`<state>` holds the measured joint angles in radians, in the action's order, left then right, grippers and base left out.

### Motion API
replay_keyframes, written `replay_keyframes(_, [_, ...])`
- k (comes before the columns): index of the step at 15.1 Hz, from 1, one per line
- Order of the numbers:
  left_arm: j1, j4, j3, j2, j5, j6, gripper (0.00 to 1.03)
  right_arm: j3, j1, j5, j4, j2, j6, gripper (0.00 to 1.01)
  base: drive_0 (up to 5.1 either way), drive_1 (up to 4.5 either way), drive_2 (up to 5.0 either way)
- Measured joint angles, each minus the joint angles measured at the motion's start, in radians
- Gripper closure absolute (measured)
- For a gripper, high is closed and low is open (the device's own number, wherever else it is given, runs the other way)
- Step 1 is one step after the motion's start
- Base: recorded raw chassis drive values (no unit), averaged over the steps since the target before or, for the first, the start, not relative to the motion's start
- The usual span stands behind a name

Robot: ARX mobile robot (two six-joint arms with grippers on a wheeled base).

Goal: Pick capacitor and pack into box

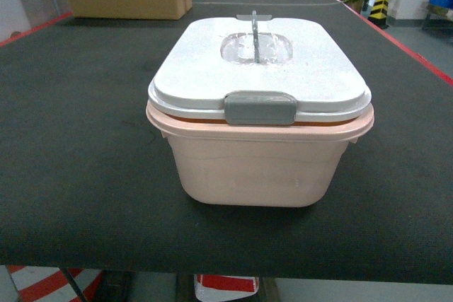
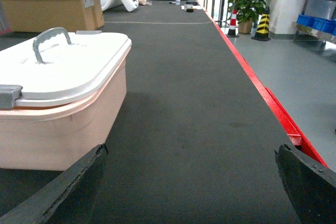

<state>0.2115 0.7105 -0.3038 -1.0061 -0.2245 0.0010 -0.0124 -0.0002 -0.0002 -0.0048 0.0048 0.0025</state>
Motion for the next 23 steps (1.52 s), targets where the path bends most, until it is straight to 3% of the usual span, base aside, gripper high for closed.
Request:
replay_keyframes(2, [-0.04,-0.011,0.083,0.073,0.055,0.0,1.01,0.0,0.0,0.0,0.0,0.0,0.0,0.03,0.0,0.0,0.0])
replay_keyframes(9, [-0.131,-0.102,0.207,0.294,0.145,0.0,1.01,0.0,0.0,0.0,0.0,0.0,0.0,0.03,0.0,0.0,0.0])
replay_keyframes(10, [-0.219,-0.161,0.238,0.381,0.207,0.0,1.01,0.0,0.0,0.0,-0.001,0.0,0.0,0.03,0.0,0.0,0.0])
replay_keyframes(12, [-0.209,-0.216,0.256,0.454,0.225,0.0,1.01,0.0,0.0,0.0,0.0,0.0,0.0,0.03,0.0,0.0,0.0])
replay_keyframes(13, [-0.209,-0.169,0.283,0.467,0.224,0.0,1.01,0.0,0.0,0.0,0.0,0.0,0.0,0.03,0.0,0.0,0.0])
replay_keyframes(23, [-0.209,-0.406,0.29,0.701,0.224,0.0,1.01,0.0,0.0,0.0,0.0,0.0,0.0,0.03,0.0,0.0,0.0])
